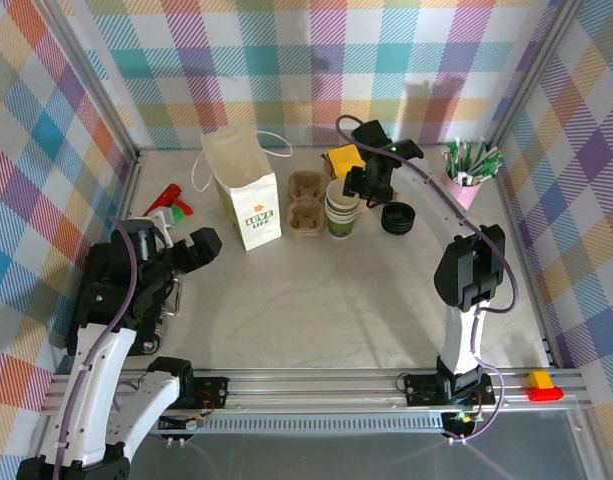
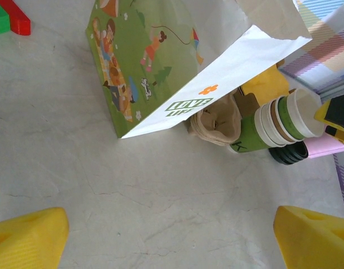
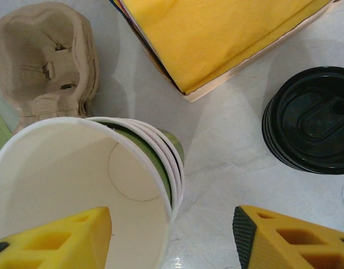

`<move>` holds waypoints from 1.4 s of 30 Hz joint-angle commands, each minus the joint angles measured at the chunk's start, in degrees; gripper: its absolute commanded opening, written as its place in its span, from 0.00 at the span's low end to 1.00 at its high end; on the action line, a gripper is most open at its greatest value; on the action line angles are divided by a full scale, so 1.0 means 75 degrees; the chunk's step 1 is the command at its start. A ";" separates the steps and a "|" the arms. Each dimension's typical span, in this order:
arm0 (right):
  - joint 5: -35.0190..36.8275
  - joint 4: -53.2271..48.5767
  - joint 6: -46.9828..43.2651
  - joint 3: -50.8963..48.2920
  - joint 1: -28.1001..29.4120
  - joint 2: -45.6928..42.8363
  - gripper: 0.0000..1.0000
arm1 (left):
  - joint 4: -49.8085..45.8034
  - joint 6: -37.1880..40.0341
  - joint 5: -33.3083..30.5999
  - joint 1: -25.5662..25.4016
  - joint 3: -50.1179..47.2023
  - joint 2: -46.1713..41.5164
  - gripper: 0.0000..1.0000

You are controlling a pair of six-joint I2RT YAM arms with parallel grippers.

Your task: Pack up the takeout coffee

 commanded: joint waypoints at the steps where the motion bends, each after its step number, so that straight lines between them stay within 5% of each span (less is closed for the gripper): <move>1: 0.0180 -0.0136 -0.0085 0.0320 0.0052 0.0097 0.57 | 0.0026 0.0164 0.0199 -0.0055 0.0020 -0.0032 0.93; 28: 0.0269 -0.0403 -0.0231 0.0816 0.0227 0.0560 0.19 | -0.0031 0.0176 0.0222 -0.0054 0.0084 -0.0175 0.93; 42: 0.0715 -0.2248 -0.0706 0.2909 0.0548 0.0045 0.09 | -0.0155 0.0105 0.0398 -0.0057 0.0644 -0.0186 0.93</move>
